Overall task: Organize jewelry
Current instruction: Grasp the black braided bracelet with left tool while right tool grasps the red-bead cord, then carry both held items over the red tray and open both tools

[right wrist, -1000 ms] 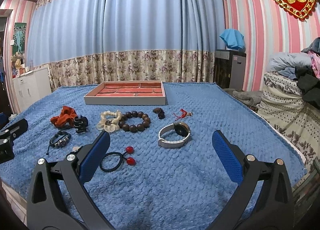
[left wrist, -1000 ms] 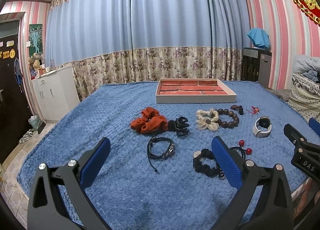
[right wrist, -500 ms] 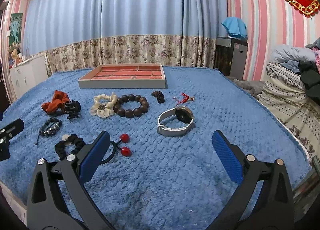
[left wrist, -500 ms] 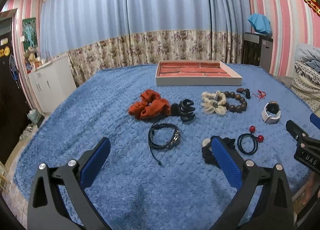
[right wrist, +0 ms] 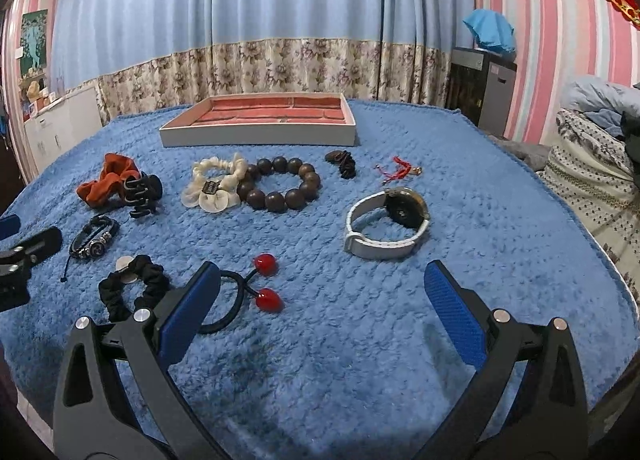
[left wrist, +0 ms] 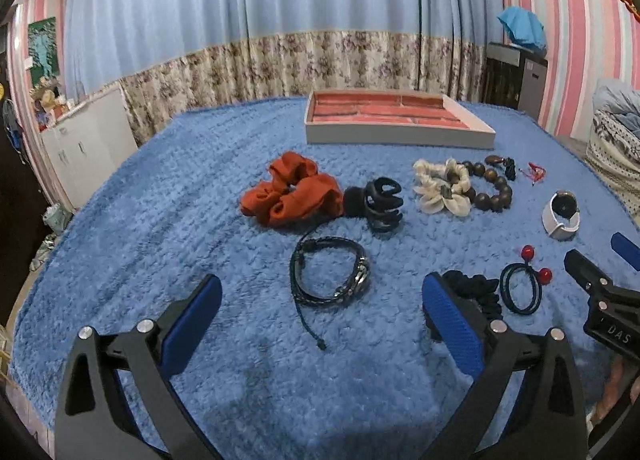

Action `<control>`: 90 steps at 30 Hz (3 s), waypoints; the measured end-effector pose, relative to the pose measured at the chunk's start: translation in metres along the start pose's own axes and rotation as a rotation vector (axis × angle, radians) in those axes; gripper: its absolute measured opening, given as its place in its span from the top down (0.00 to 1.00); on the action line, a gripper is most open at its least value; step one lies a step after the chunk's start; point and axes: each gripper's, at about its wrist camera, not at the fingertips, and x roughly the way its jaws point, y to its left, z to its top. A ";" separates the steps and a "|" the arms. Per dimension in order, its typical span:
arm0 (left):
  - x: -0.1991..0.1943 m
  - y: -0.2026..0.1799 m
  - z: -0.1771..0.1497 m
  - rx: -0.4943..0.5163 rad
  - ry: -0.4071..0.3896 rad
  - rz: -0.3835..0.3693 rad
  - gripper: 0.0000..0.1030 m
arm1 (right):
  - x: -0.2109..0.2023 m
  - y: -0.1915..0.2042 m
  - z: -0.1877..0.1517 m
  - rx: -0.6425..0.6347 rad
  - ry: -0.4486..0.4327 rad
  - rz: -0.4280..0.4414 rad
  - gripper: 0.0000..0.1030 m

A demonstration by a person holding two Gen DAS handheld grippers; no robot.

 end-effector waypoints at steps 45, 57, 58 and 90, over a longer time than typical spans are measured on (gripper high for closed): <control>0.071 0.005 0.006 0.010 0.187 -0.087 0.56 | 0.047 0.022 -0.003 -0.026 0.203 0.121 0.82; 0.068 0.009 0.006 -0.002 0.176 -0.107 0.65 | 0.049 0.017 -0.001 -0.002 0.196 0.124 0.82; 0.068 0.009 0.006 0.000 0.176 -0.106 0.66 | 0.049 0.017 0.000 -0.001 0.199 0.125 0.82; 0.016 0.003 0.064 0.018 0.052 -0.049 0.74 | 0.013 0.010 0.067 -0.038 0.026 0.142 0.82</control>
